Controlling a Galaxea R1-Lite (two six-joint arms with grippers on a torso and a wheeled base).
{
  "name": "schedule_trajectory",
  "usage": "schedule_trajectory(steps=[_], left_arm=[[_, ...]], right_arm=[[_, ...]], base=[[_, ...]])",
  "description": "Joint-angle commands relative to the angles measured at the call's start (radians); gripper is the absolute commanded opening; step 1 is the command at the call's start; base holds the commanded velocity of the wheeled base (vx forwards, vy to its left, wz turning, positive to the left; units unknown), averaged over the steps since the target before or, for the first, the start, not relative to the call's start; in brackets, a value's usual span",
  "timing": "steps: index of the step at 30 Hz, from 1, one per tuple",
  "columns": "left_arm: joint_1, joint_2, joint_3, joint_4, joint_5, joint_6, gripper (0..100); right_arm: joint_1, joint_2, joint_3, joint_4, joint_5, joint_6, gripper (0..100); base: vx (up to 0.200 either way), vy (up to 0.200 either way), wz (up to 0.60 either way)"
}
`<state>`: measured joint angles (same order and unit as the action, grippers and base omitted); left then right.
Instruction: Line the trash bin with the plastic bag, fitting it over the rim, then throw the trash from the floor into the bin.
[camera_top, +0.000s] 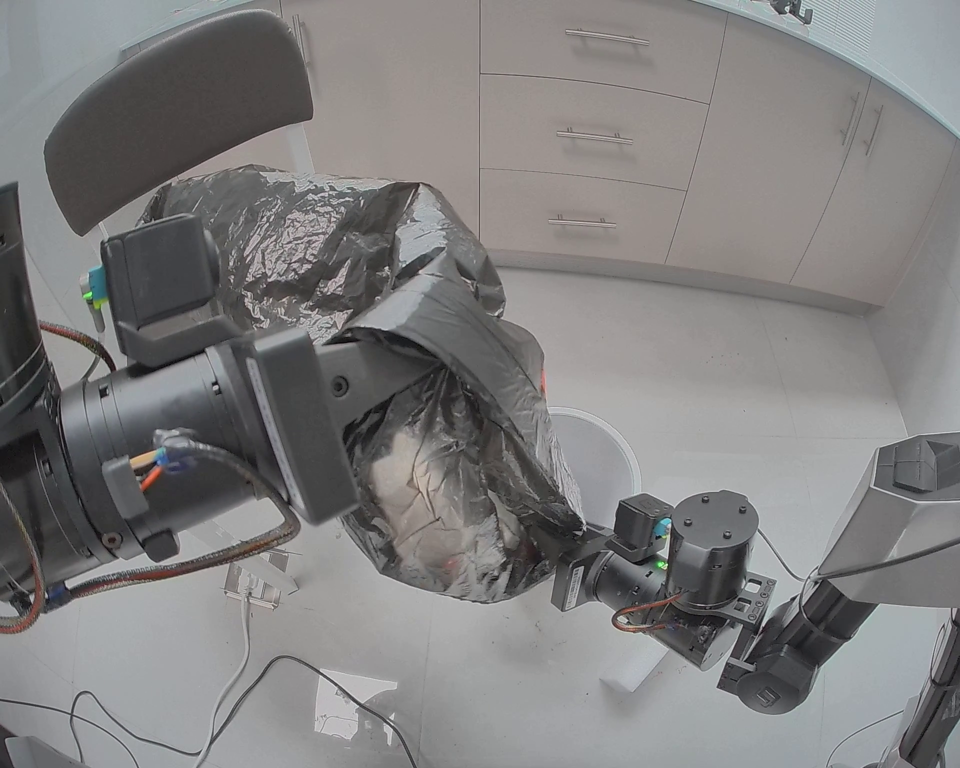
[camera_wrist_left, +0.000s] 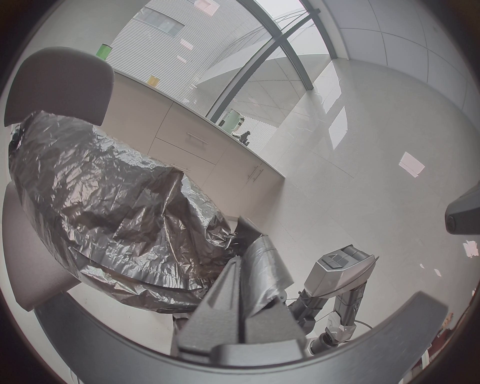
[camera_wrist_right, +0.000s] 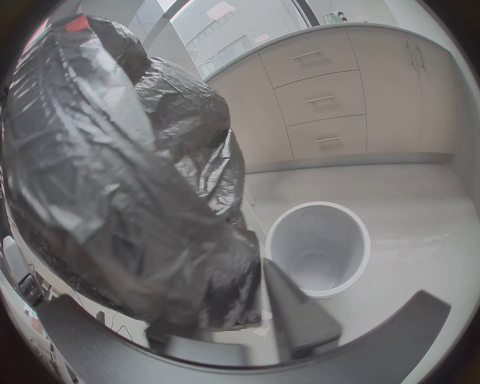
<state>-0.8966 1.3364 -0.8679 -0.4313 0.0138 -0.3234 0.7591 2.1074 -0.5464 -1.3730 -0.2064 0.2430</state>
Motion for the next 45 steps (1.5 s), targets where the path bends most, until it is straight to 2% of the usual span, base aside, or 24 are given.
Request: schedule_trajectory(steps=[1, 6, 9, 12, 16, 20, 22, 24, 26, 29, 32, 35, 38, 45], left_arm=[[0.019, -0.002, 0.030, -0.004, 0.000, -0.005, 0], [0.045, 0.001, 0.086, -0.014, -0.011, -0.017, 0], [0.068, 0.009, 0.104, -0.014, -0.074, -0.032, 0], [0.108, 0.033, 0.113, -0.014, -0.175, -0.036, 0], [0.134, 0.102, 0.107, -0.017, -0.224, -0.034, 0], [0.143, 0.199, 0.101, -0.040, -0.224, -0.028, 0], [0.143, 0.236, 0.101, -0.072, -0.226, -0.025, 0], [0.142, 0.268, 0.105, -0.119, -0.230, -0.025, 0], [0.136, 0.296, 0.109, -0.169, -0.230, -0.026, 0], [0.123, 0.320, 0.105, -0.216, -0.235, -0.026, 0], [0.107, 0.317, 0.102, -0.230, -0.262, -0.028, 0], [0.104, 0.317, 0.101, -0.230, -0.281, -0.028, 0], [0.104, 0.333, 0.101, -0.231, -0.325, -0.026, 0], [0.090, 0.388, 0.101, -0.297, -0.374, -0.034, 0]], right_arm=[[-0.031, -0.072, 0.121, -0.075, -0.007, -0.062, 0], [-0.078, -0.147, 0.270, -0.159, -0.004, -0.120, 0], [-0.098, -0.208, 0.333, -0.146, 0.004, -0.129, 0], [-0.103, -0.287, 0.370, -0.115, 0.036, -0.129, 0], [-0.095, -0.403, 0.376, -0.015, 0.091, -0.126, 0], [-0.095, -0.613, 0.347, 0.241, 0.225, -0.125, 0], [-0.098, -0.715, 0.307, 0.420, 0.308, -0.123, 0], [-0.103, -0.817, 0.253, 0.623, 0.418, -0.114, 0], [-0.123, -0.896, 0.204, 0.781, 0.556, -0.097, 0], [-0.190, -0.922, 0.151, 0.888, 0.694, -0.083, 0], [-0.241, -0.894, 0.129, 0.890, 0.708, -0.077, 0], [-0.256, -0.876, 0.118, 0.890, 0.710, -0.059, 0], [-0.256, -0.863, 0.111, 0.887, 0.713, -0.008, 0], [-0.256, -0.857, 0.118, 0.885, 0.714, -0.001, 0]], base=[[0.000, 0.000, 0.00], [0.000, 0.000, 0.00], [0.000, 0.000, 0.00], [0.000, 0.000, 0.00], [0.000, 0.000, 0.00], [0.000, 0.000, 0.00], [0.000, 0.000, 0.00], [0.000, 0.000, 0.00], [0.000, 0.000, 0.00], [0.000, 0.000, 0.00], [0.000, 0.000, 0.00], [0.000, 0.000, 0.00], [0.000, 0.000, 0.00], [0.000, 0.000, 0.00]])
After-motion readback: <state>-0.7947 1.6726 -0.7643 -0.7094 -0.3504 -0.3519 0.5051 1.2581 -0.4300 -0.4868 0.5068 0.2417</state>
